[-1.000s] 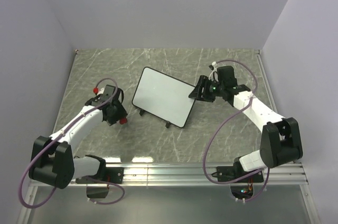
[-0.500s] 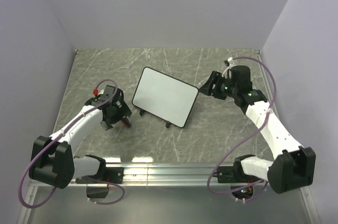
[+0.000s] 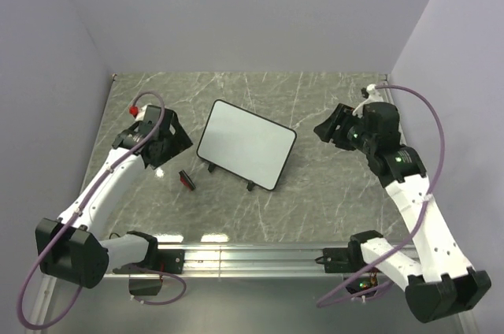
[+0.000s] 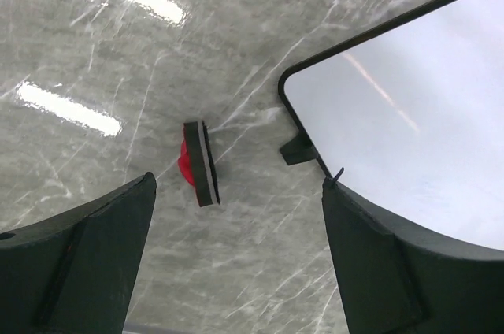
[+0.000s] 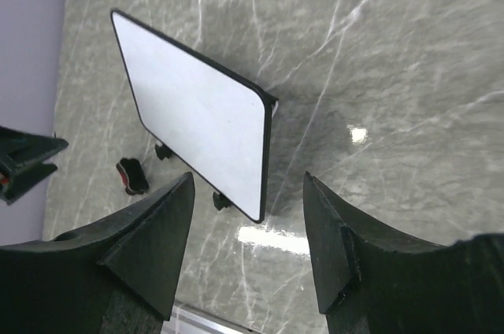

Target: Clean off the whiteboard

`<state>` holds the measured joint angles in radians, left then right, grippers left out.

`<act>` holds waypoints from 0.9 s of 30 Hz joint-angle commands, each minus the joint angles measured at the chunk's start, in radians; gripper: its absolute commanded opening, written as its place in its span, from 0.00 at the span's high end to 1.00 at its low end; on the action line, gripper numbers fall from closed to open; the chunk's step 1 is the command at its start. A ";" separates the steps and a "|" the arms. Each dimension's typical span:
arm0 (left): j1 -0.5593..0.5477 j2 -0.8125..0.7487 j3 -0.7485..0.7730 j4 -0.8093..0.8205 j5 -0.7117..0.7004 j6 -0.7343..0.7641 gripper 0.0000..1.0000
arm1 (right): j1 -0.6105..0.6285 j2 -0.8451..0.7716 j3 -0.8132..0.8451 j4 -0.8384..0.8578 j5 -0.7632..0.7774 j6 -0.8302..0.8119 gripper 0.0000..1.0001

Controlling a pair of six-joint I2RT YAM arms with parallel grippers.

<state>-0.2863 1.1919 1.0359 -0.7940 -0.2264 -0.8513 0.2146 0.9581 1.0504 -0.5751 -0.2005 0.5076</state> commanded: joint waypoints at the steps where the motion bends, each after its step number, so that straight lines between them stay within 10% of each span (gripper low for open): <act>1: 0.001 -0.081 0.019 -0.010 -0.022 -0.003 0.10 | -0.006 -0.085 0.133 -0.098 0.117 -0.033 0.36; 16: 0.001 -0.219 0.072 0.074 0.271 0.210 0.01 | -0.006 -0.383 -0.022 -0.238 -0.068 0.031 0.26; 27: 0.001 -0.022 0.251 0.082 0.263 0.207 0.01 | -0.006 -0.430 -0.089 -0.212 -0.145 0.049 0.26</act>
<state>-0.2852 1.1515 1.2186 -0.7364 0.0269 -0.6716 0.2111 0.5179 0.9611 -0.8089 -0.3088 0.5571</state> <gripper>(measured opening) 0.995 0.745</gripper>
